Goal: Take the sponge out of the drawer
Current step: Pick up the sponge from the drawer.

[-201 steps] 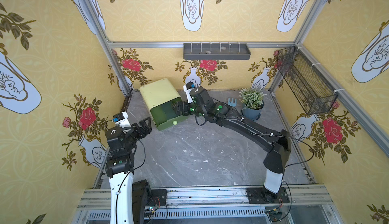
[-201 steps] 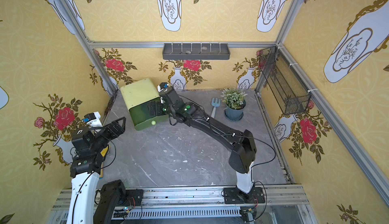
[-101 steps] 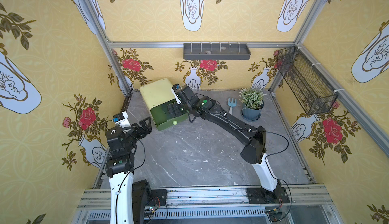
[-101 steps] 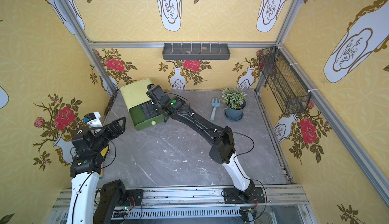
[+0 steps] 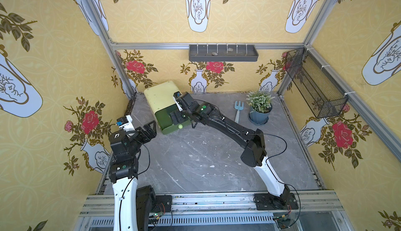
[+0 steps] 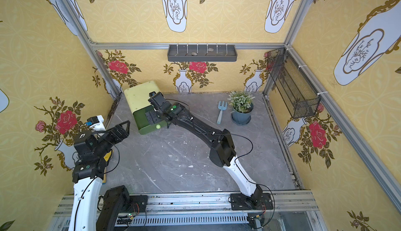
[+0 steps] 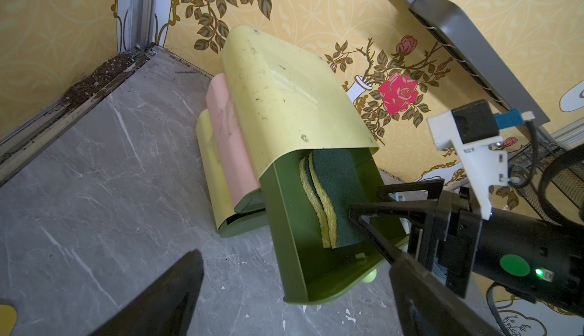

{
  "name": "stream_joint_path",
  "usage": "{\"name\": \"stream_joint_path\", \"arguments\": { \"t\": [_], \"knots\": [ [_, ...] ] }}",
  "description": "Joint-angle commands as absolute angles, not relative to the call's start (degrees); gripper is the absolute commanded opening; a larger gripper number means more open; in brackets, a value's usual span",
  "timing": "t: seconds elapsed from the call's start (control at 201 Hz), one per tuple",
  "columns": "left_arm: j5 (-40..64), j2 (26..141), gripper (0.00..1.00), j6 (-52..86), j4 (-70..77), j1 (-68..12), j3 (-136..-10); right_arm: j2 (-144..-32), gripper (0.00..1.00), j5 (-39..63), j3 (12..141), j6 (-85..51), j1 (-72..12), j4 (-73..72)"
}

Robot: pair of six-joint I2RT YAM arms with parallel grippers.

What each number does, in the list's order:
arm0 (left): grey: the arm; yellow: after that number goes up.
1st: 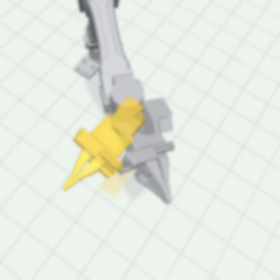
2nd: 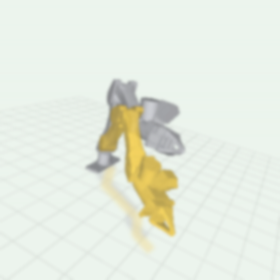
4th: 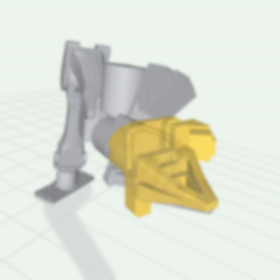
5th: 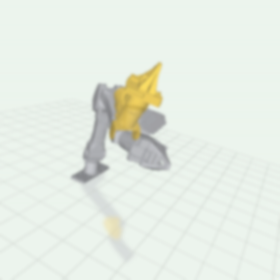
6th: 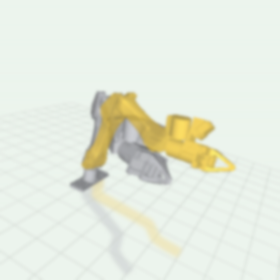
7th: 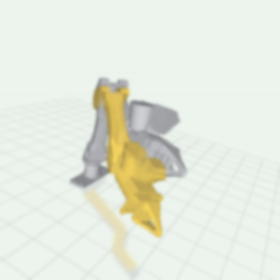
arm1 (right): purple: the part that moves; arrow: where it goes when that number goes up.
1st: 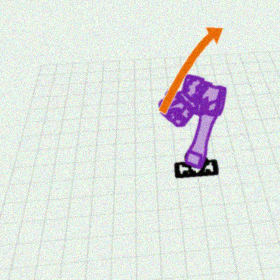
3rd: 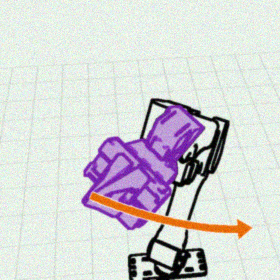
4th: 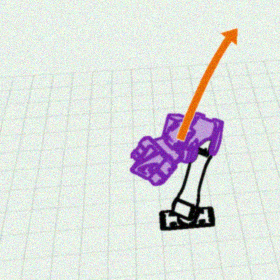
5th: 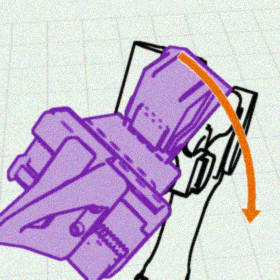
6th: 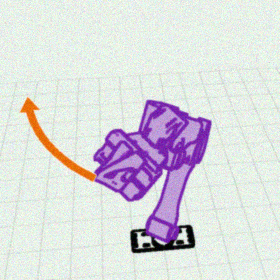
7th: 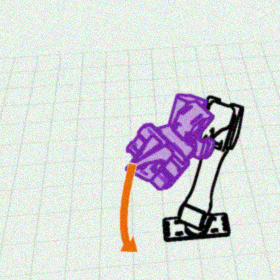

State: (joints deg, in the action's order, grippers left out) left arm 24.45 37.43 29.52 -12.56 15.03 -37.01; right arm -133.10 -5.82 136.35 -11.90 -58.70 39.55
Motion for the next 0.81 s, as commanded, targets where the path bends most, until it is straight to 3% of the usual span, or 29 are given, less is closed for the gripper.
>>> {"name": "stream_joint_path", "arguments": {
  "t": [0.0, 0.717, 0.801],
  "knots": [
    [25.0, 37.44, 0.97, 29.0, -10.99, 15.04, -36.74, -134.0, 0.97, -5.02, 137.1, -10.85, -58.85, 35.7],
    [25.03, 37.53, 0.98, 29.0, -10.99, 15.04, -36.74, -138.59, 1.0, -6.94, 137.73, -6.44, -58.63, 29.23],
    [24.97, 37.53, 0.98, 29.0, -10.99, 15.06, -36.74, -138.85, 0.96, -7.01, 137.66, -6.09, -58.62, 28.38]
  ]
}}
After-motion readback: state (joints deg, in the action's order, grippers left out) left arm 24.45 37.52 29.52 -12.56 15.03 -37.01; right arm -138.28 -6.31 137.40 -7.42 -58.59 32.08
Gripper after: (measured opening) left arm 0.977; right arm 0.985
